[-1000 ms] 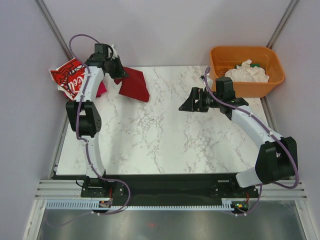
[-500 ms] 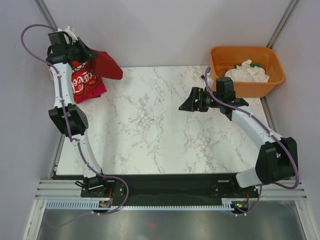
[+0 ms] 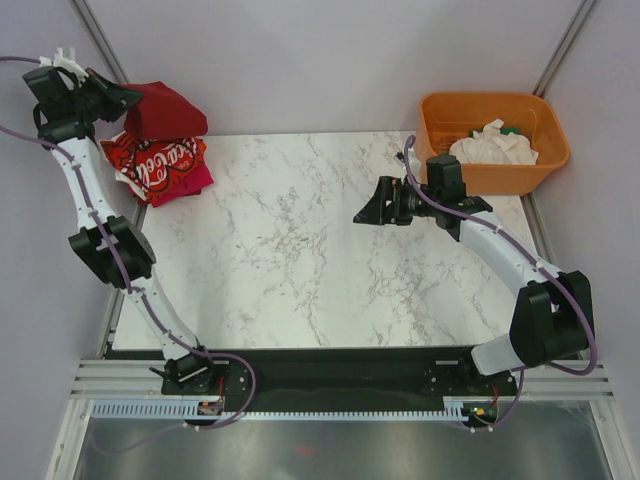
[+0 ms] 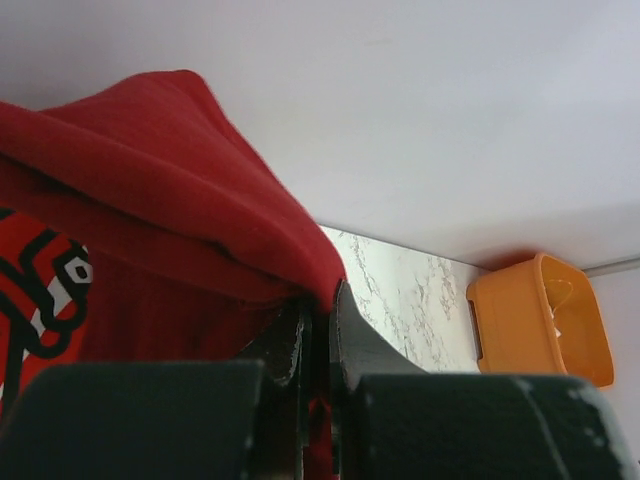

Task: Fold and stack the t-shirts
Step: Neatly place the folded tshirt to the corner

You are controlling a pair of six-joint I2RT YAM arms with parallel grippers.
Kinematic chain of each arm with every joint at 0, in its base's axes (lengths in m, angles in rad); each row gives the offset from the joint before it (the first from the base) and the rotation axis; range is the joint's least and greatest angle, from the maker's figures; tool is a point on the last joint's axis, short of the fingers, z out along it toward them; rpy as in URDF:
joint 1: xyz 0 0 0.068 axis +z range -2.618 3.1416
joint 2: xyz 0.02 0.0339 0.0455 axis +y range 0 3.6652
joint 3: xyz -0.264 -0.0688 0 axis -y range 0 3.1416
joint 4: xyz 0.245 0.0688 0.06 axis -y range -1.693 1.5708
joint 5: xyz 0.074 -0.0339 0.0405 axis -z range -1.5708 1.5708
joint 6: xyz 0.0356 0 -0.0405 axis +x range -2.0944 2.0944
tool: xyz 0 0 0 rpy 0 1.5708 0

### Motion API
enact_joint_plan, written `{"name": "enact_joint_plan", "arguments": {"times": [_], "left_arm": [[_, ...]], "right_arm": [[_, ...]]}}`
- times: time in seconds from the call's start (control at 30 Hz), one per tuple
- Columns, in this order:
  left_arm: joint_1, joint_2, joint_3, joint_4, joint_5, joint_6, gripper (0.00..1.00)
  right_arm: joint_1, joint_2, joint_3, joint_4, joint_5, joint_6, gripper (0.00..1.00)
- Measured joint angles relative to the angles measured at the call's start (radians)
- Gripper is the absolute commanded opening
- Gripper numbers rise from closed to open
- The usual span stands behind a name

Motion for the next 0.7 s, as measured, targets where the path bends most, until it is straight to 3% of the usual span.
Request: {"name": "enact_joint_plan", "arguments": {"times": [0.13,0.23,0.27,0.37,0.53,0.7], "left_arm": [[0.027,0.0,-0.024,0.002,0.014,-0.001,0.03],[0.034,-0.021,-0.079,-0.005,-0.003,0.006,0.08],[0.036,-0.031,-0.103,-0.006,-0.009,0.008,0.14],[0.047,-0.085,-0.236,0.002,-0.031,0.014,0.26],[0.106,-0.18,-0.525,0.015,-0.119,0.016,0.34],[0.154,-0.226,-0.671,0.029,-0.167,0.03,0.66]], "right_arm": [[0.006,0.005,0.0,0.0,-0.001,0.0,0.98],[0.011,0.007,-0.002,0.001,0.0,0.0,0.98],[0.013,0.007,-0.003,0.001,0.0,0.0,0.98],[0.02,0.009,-0.003,0.003,-0.001,0.0,0.98],[0.031,0.012,-0.003,0.003,-0.003,0.0,0.98],[0.039,0.012,-0.004,0.003,-0.004,0.0,0.98]]}}
